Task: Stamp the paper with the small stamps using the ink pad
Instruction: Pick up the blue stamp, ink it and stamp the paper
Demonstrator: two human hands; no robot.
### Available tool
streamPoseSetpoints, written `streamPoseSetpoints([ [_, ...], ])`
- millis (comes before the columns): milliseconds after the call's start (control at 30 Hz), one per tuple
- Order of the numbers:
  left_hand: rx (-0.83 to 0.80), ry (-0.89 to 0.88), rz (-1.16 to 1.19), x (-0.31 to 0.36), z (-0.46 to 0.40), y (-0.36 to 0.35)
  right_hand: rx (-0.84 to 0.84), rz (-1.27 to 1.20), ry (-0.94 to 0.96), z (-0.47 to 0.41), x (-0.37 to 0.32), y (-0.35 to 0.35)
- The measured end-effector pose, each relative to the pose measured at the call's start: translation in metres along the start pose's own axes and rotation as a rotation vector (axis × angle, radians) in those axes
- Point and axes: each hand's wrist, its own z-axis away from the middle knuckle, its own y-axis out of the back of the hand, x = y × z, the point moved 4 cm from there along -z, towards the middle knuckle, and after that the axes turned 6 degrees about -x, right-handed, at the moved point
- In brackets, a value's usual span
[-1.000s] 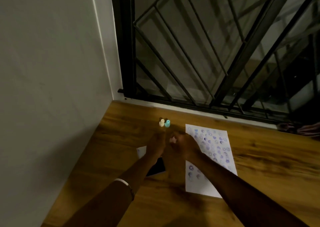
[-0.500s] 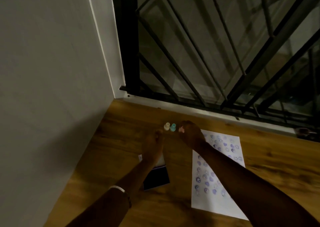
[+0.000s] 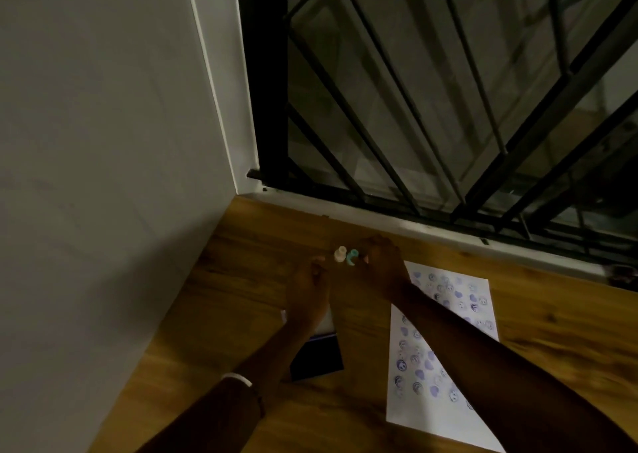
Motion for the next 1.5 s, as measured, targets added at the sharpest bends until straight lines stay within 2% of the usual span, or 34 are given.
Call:
streamPoseSetpoints([
  [100,-0.007,0.020,0.019,-0.001,0.002,0.001,0.033,0.002,-0.008,0.003,-0.003,0.002],
  [233,-0.014,0.088,0.234,0.004,0.006,0.004,0.099,-0.050,0.037,0.022,-0.013,0.011],
  [333,-0.095,0.243,0.465,0.010,0.009,0.000,0.102,-0.268,0.111,0.044,-0.032,0.023],
  [467,-0.281,0.482,0.631,0.022,0.025,-0.008,-0.013,-0.494,0.001,0.071,-0.062,0.025],
  [633,-0.374,0.348,0.674,0.022,0.054,0.001,0.019,-0.621,0.112,0.114,-0.085,0.028],
  [833,-0.414,0.253,0.657,0.005,0.078,0.019,0.046,-0.514,0.208,0.133,-0.089,0.017],
  [967,-0.239,0.333,0.675,-0.009,0.084,0.036,0.023,-0.405,0.312,0.144,-0.097,0.005],
  [1067,-0.126,0.467,0.714,-0.024,0.086,0.049,0.029,-0.263,0.294,0.150,-0.097,-0.009],
  [1133,-0.140,0.525,0.797,-0.028,0.088,0.056,0.017,-0.190,0.277,0.154,-0.098,-0.020],
  [1267,-0.248,0.509,0.878,-0.029,0.094,0.063,-0.087,-0.009,0.279,0.157,-0.105,-0.044],
  [1500,-0.246,0.502,0.794,-0.034,0.098,0.068,-0.139,0.047,0.276,0.154,-0.106,-0.060],
])
